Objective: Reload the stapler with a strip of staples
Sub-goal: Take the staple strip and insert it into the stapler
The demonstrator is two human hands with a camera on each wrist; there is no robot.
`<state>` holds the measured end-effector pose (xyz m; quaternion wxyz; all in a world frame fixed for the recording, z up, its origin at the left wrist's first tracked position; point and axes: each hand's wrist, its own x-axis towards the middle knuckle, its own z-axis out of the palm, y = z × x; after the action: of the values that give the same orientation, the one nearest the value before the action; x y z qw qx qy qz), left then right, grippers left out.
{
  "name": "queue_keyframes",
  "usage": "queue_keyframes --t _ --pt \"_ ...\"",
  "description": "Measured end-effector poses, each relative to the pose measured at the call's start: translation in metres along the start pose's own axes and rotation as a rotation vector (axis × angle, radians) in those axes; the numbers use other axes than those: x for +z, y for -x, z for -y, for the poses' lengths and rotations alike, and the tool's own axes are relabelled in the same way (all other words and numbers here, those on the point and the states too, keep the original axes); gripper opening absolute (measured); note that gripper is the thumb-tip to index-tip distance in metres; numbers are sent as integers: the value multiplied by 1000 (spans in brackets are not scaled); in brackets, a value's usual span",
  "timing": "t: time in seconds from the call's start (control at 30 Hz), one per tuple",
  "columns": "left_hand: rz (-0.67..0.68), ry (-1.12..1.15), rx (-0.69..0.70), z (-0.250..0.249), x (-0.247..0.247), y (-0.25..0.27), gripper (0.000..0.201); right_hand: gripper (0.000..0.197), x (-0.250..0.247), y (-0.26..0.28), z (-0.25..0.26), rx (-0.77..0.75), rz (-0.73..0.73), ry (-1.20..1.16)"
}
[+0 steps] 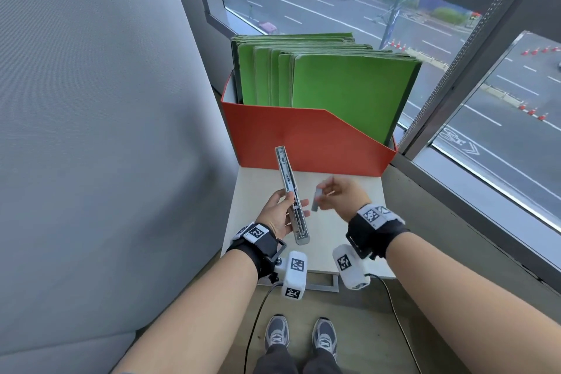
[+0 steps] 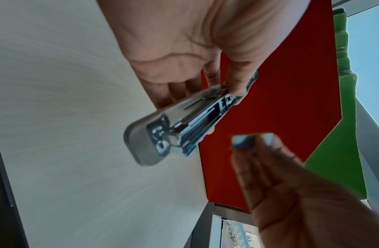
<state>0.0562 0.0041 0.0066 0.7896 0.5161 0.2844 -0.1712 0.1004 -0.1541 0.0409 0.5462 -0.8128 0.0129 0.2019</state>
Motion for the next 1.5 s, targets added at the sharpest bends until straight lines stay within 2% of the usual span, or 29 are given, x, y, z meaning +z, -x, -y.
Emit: queue_keyframes --t 0.07,0.23,0.43,0.57,0.73,0.93,1.07,1.3,1.43,1.5 --pt "-14 -1 -11 0 2 1 18 20 -1 3 21 -60 71 -66" --pt "-16 -33 -18 0 6 3 19 18 10 8 37 -86 162 0" --pt "-21 -39 -16 -2 5 4 19 14 17 8 33 -80 134 68" --pt "-28 -50 -20 -2 3 0 18 18 18 7 33 -103 136 126" --pt "-58 -69 -30 0 1 -5 17 18 21 9 38 -189 164 259" --pt "-77 -61 -31 -2 -1 -7 16 10 25 10 34 -218 154 434" --pt "-83 -64 -18 -6 -2 -8 21 13 26 14 24 -294 172 571" --pt "-67 -47 -23 -7 4 -9 22 19 20 22 3 -403 157 673" --pt "-70 -38 -36 -5 5 -9 24 23 15 28 4 -459 237 837" --pt "-82 -32 -29 -6 6 -6 24 21 8 25 13 -436 283 795"
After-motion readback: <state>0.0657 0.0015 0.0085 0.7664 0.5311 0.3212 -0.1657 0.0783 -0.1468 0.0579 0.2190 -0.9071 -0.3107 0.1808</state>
